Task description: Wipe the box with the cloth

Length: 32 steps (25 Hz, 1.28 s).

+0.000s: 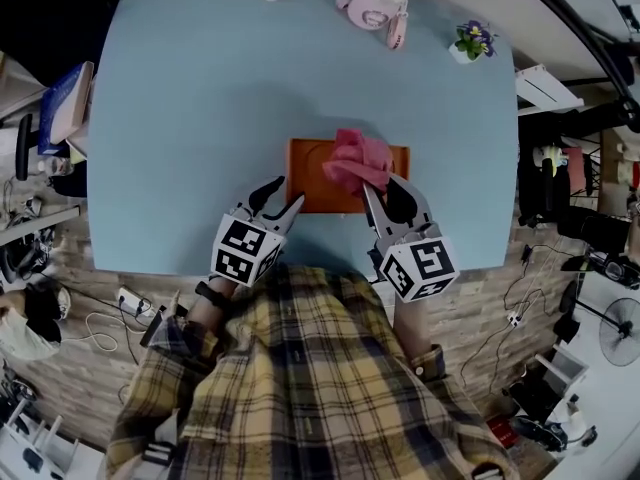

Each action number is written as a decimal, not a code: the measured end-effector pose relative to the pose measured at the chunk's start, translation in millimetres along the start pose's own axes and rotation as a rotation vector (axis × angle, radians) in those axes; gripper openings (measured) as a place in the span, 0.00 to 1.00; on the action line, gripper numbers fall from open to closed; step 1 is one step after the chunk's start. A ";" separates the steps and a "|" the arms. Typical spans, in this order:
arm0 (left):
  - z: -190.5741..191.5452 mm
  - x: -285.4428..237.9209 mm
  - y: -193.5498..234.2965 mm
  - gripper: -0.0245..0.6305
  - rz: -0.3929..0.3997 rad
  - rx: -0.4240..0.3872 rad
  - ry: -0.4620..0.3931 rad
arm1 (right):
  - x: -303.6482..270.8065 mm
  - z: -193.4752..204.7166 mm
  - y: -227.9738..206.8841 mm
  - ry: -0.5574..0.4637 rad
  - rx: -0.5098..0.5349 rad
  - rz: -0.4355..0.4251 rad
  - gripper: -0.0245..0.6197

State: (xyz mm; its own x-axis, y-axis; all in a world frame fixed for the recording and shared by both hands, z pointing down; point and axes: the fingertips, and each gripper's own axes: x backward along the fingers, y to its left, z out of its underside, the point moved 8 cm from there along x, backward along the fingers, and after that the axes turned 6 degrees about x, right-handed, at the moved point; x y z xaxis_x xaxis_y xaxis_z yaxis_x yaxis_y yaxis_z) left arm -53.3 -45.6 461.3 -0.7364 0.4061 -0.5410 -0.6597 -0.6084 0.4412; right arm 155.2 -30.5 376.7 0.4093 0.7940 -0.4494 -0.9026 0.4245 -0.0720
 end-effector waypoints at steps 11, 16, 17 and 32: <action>2.5 -1.5 -0.7 0.27 -0.001 0.026 -0.022 | -16.7 -4.7 6.1 -0.002 0.053 -0.079 0.17; 3.5 -1.0 0.9 0.27 0.009 0.045 -0.037 | -33.3 -15.3 15.9 -0.016 0.134 -0.137 0.17; 3.7 -0.8 1.3 0.27 0.010 0.050 -0.038 | -38.0 -17.3 18.8 -0.017 0.152 -0.151 0.17; 4.6 -2.2 2.4 0.28 0.013 0.060 -0.041 | -116.7 -4.2 55.7 0.193 0.504 -0.384 0.17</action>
State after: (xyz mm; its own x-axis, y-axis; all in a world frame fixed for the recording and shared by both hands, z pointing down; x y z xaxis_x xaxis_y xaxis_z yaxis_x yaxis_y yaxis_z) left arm -54.0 -44.8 466.9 -0.7498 0.4268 -0.5057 -0.6568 -0.5727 0.4905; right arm 56.7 -101.3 421.4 0.6157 0.4736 -0.6298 -0.5052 0.8506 0.1457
